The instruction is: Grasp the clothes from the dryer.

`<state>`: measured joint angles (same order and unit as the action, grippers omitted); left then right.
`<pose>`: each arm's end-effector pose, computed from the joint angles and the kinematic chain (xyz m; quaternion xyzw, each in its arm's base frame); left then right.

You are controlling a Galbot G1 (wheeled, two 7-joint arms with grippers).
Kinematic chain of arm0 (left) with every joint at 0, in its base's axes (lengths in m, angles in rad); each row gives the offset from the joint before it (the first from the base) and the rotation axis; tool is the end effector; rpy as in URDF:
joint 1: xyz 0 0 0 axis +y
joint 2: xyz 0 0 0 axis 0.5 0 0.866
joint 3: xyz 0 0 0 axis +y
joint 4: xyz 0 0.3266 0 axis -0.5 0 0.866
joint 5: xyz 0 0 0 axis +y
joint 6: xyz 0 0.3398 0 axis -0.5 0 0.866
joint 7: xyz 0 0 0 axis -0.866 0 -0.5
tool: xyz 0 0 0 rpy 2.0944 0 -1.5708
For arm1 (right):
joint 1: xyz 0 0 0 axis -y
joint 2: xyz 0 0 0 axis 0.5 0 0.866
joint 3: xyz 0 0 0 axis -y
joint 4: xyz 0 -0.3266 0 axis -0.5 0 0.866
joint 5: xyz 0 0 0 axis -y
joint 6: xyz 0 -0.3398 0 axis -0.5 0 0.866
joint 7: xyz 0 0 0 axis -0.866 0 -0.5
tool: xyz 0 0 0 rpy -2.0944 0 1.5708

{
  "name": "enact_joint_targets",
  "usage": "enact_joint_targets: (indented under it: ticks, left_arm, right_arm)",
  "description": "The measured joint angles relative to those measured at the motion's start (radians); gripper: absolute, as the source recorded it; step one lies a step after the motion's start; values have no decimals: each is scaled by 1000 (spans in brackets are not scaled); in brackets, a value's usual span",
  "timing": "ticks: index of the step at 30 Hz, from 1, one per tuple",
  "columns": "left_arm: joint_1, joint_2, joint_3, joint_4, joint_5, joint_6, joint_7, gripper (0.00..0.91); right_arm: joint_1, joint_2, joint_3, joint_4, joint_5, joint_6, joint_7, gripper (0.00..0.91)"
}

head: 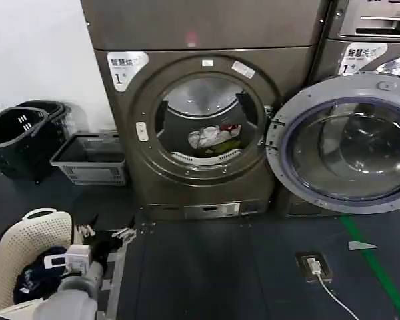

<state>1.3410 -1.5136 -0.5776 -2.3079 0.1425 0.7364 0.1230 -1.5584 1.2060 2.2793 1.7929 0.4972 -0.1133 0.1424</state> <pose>0.2123 0.0192 -0.1659 0.0015 -0.9853 -0.0822 0.1498 -0.1113 -0.3942 -0.0739 0.6935 0.6785 -0.1612 0.1808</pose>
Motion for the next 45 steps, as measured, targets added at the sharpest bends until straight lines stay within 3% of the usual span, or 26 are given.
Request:
enact_joint_targets:
  ticks: [45]
  left_arm:
    - [17,-13,3,-16,-28,0,-6,907]
  right_arm:
    - [-2,12,0,-15,-4,9,4,907]
